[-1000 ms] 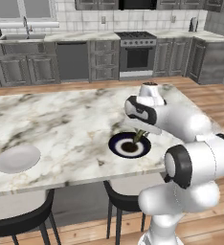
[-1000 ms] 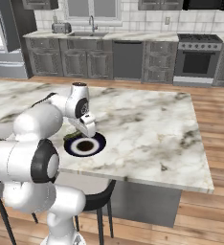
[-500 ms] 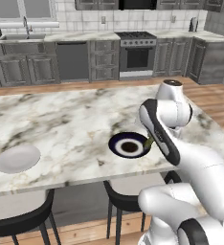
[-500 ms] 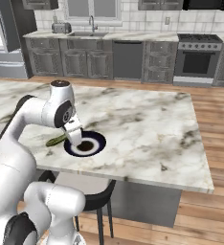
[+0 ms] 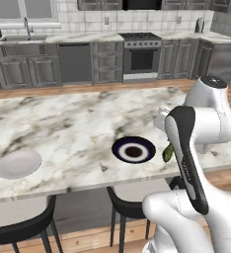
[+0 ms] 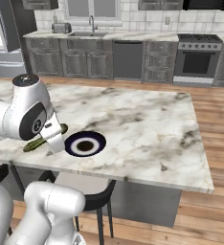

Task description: Transport the chicken drumstick and squash to the fridge. Place the chicken drumstick on the rack containing meat and place the squash on the rack containing the vegetable, ensuring meats and vegetables are on different racks.

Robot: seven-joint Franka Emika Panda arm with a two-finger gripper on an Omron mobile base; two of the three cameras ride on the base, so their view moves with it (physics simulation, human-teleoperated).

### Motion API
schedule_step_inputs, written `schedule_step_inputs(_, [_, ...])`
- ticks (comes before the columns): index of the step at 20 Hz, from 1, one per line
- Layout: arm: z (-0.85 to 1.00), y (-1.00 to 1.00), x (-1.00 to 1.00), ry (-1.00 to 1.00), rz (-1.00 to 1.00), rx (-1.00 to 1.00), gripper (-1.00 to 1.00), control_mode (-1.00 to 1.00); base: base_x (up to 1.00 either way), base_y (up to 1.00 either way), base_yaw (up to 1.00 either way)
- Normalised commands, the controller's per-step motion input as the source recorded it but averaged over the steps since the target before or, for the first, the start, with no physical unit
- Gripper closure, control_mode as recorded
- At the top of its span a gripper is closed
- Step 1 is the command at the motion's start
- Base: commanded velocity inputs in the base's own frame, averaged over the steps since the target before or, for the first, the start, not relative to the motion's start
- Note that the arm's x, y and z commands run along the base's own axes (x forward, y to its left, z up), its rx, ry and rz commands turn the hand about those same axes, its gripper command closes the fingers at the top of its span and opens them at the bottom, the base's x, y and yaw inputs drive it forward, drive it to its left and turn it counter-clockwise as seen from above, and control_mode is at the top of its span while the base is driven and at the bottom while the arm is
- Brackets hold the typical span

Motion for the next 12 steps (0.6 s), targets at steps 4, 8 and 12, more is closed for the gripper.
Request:
schedule_step_inputs(4, [0.68,0.0,-0.79,-0.12,0.0,-0.03,1.0,-1.0,0.0,0.0,0.0])
schedule_step_inputs(8, [0.65,0.0,-0.58,-0.08,-0.03,-0.01,1.0,-1.0,0.0,0.0,0.0])
schedule_step_inputs(12, [0.64,0.0,-0.82,-0.02,-0.03,0.0,1.0,-1.0,0.0,0.0,0.0])
